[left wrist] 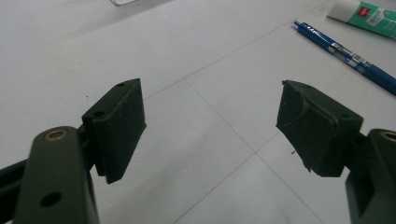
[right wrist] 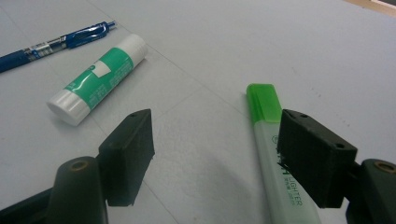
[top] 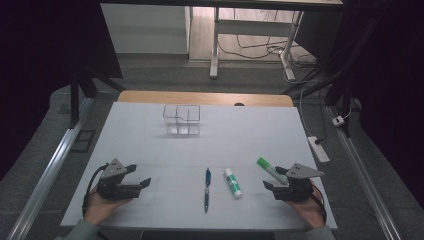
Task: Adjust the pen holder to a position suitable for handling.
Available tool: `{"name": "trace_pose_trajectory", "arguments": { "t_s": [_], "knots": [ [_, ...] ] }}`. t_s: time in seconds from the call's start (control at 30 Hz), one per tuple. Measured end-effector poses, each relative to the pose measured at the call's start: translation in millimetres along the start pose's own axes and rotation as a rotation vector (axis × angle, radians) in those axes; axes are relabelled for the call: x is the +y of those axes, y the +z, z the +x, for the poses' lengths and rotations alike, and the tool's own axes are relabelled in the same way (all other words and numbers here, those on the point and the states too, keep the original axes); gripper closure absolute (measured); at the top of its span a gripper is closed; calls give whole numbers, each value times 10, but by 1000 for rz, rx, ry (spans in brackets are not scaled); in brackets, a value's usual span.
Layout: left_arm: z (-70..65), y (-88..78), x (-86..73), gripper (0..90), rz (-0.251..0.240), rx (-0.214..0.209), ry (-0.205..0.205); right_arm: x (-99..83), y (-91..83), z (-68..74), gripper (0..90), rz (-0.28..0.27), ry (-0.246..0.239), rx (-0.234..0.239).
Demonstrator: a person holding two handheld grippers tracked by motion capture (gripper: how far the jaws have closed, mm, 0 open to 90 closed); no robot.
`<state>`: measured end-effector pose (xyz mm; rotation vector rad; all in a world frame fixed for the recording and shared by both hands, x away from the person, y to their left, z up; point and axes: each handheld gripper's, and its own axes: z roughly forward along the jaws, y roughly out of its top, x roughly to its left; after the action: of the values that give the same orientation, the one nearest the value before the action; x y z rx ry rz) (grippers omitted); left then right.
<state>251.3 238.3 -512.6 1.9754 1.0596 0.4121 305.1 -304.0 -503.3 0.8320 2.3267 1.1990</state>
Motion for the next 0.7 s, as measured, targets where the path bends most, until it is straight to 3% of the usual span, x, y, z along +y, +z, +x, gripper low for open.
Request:
{"name": "trace_pose_trajectory", "arguments": {
  "t_s": [0.7],
  "knots": [
    [5, 42, 10, 250, 13, -3, 22, 4, -26, 0, 283, -14, 18, -5]
  ]
}}
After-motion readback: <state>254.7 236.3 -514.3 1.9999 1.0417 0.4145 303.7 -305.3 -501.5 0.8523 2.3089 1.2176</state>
